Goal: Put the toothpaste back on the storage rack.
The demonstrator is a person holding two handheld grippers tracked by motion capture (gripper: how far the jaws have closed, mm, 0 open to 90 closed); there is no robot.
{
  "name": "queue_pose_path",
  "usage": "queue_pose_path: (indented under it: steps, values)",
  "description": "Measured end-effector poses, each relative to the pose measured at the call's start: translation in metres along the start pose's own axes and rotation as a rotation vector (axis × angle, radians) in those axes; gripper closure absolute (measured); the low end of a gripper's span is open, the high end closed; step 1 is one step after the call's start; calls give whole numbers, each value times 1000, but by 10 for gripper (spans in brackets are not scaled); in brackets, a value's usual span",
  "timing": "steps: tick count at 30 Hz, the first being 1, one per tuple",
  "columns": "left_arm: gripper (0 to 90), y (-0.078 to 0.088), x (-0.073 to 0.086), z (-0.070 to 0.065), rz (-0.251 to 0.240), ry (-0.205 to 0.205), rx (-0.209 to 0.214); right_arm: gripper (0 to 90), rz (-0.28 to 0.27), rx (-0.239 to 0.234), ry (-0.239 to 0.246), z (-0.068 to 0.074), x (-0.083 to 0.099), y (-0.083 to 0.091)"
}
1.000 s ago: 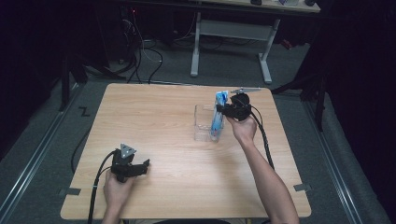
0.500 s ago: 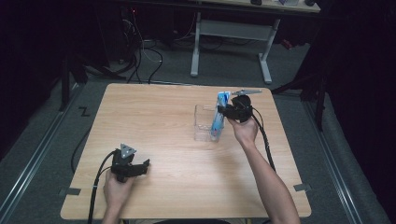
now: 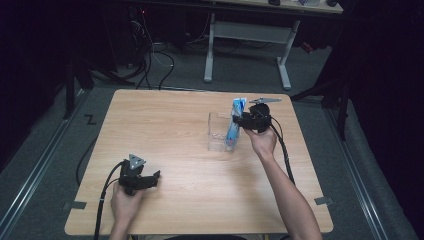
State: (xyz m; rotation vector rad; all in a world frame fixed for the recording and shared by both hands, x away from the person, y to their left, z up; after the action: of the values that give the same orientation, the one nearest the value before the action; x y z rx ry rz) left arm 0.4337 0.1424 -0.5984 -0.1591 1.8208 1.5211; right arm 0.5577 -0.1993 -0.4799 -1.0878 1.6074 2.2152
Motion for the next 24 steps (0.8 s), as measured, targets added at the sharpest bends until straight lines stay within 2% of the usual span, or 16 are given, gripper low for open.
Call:
queue_pose_path:
  steps: [9,24]
  values:
    - [185,0,0,0,0,0,0,444,-11,4,15,1,0,5]
    - [185,0,0,0,0,0,0,455,-42,20,29,-3,0,30]
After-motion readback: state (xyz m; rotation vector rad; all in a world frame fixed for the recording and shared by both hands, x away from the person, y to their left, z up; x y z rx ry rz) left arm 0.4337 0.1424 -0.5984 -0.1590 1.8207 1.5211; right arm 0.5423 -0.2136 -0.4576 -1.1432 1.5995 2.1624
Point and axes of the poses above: each handheld gripper's, and its own axes: y roughly backward along the jaws, x roughly out of its underside, z roughly to its left, the point moved 9 cm from there along -y, roughly forward along the jaws, and after that the axes turned 10 degrees about z, right-handed, at the moved point
